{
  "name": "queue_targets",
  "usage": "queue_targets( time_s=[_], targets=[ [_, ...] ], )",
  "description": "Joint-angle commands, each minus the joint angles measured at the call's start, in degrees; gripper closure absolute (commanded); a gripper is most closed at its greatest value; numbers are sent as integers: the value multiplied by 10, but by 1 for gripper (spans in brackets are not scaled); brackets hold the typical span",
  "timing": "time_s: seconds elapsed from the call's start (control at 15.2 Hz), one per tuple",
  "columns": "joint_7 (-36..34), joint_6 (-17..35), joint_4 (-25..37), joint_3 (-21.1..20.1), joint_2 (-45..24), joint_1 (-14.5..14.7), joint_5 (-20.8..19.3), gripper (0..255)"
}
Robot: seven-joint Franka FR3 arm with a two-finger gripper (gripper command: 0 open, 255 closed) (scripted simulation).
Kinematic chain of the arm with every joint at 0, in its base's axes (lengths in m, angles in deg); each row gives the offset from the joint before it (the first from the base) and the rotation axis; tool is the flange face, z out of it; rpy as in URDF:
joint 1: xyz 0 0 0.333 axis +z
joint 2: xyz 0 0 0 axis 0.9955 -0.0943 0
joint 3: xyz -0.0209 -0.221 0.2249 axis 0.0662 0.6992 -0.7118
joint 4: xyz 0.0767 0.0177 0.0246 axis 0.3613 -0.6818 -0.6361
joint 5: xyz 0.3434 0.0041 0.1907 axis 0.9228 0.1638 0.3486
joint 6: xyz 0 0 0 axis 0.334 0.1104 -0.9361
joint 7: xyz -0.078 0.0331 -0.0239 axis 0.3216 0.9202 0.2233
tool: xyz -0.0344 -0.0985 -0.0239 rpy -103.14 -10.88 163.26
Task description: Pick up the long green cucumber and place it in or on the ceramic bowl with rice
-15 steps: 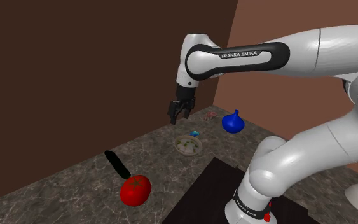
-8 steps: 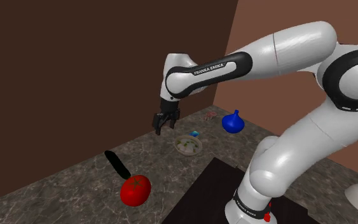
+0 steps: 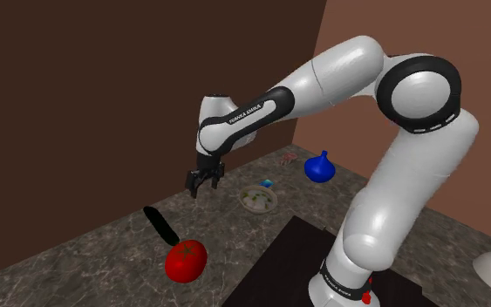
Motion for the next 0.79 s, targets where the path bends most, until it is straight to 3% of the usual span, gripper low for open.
queue_targets(
  time_s=[0.0, 0.73],
  targets=[
    [-6, 29, 22, -4, -49, 2, -2, 0],
    [-53, 113, 196, -8, -298, 30, -31, 0]
  ],
)
